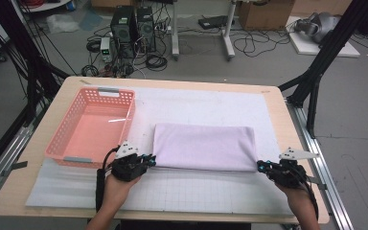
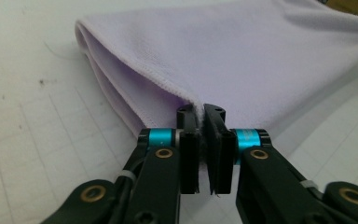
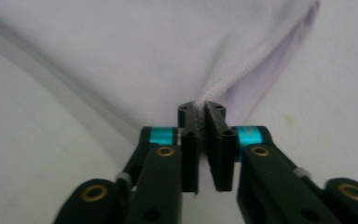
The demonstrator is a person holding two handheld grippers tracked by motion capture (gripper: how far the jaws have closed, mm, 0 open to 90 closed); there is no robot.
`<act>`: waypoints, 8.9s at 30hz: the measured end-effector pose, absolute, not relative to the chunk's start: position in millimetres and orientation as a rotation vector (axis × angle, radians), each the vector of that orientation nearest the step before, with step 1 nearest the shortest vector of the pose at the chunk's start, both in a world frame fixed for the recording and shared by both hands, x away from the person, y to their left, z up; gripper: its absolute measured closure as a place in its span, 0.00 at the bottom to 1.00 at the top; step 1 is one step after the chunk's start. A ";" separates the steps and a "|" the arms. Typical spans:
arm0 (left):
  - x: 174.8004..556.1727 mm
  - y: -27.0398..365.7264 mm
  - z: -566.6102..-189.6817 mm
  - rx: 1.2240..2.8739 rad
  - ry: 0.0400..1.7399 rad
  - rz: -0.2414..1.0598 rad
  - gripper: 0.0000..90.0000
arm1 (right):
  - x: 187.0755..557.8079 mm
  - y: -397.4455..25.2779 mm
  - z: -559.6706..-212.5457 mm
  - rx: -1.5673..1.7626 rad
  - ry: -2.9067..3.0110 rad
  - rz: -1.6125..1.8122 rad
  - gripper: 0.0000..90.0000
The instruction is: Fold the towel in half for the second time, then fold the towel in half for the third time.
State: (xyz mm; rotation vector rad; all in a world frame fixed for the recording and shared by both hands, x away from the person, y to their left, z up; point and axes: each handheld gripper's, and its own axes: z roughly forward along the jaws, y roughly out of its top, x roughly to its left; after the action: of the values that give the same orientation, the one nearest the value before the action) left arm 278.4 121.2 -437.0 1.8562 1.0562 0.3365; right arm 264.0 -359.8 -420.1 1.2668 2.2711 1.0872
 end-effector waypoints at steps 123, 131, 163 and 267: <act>291.1 114.3 -452.5 1.920 1.066 0.266 0.86 | 449.6 -66.9 -436.8 0.724 2.643 1.093 0.45; 288.0 113.5 -446.4 1.880 1.100 0.297 0.89 | 449.6 -64.4 -433.1 0.704 2.695 1.135 0.90; 318.3 -21.6 -400.0 1.816 0.822 0.086 0.89 | 428.1 -228.1 -384.0 0.863 2.421 1.263 0.90; 309.9 99.2 -431.8 1.683 0.778 0.428 0.22 | 315.1 -285.9 -394.6 1.081 2.226 1.156 0.95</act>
State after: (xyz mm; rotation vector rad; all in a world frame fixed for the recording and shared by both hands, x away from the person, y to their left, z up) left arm 309.9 99.2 -431.8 1.6827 0.7779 0.4281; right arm 315.1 -285.9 -394.6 1.0809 2.2259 1.1559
